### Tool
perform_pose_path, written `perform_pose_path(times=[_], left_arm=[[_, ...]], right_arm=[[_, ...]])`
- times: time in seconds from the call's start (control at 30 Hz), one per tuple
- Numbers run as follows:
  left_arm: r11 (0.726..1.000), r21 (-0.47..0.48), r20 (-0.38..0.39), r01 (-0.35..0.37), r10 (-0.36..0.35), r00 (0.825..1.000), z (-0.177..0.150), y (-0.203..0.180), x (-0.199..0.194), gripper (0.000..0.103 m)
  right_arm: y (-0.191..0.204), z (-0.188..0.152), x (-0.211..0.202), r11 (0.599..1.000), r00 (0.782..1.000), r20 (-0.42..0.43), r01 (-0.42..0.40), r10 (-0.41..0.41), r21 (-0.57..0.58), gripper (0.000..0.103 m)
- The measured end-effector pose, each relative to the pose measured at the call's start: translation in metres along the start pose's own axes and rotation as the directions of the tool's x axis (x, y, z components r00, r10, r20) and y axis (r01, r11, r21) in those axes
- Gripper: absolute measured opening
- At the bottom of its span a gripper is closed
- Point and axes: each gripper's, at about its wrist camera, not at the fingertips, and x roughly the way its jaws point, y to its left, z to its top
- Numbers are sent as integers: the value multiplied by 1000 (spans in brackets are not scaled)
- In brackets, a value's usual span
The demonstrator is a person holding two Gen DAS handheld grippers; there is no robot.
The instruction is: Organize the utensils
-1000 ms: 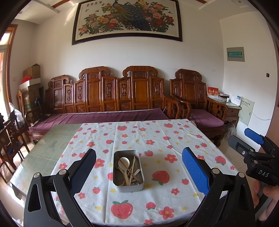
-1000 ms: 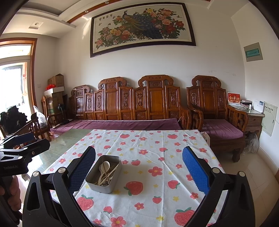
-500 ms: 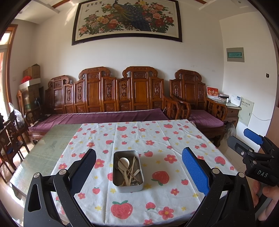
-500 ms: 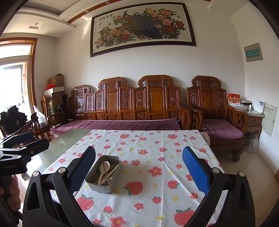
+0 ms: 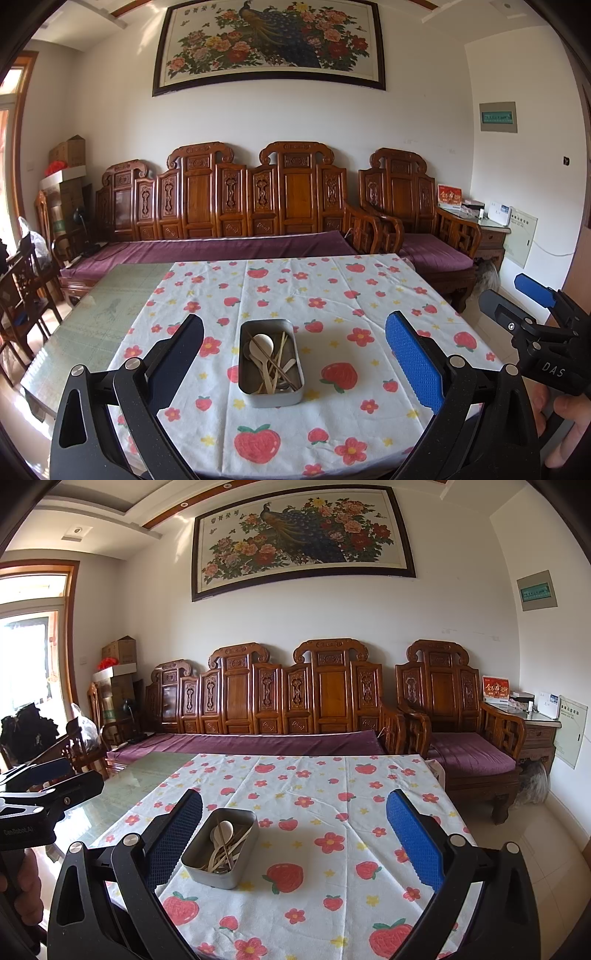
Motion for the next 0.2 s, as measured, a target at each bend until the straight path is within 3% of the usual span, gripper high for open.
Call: perform_pose_path(times=[0.2], left_arm=[[1000, -4, -2, 4, -4, 1000, 1, -4, -1, 95]], right_arm=[[0, 2, 0, 1000, 1000, 0, 0, 0, 0, 100]])
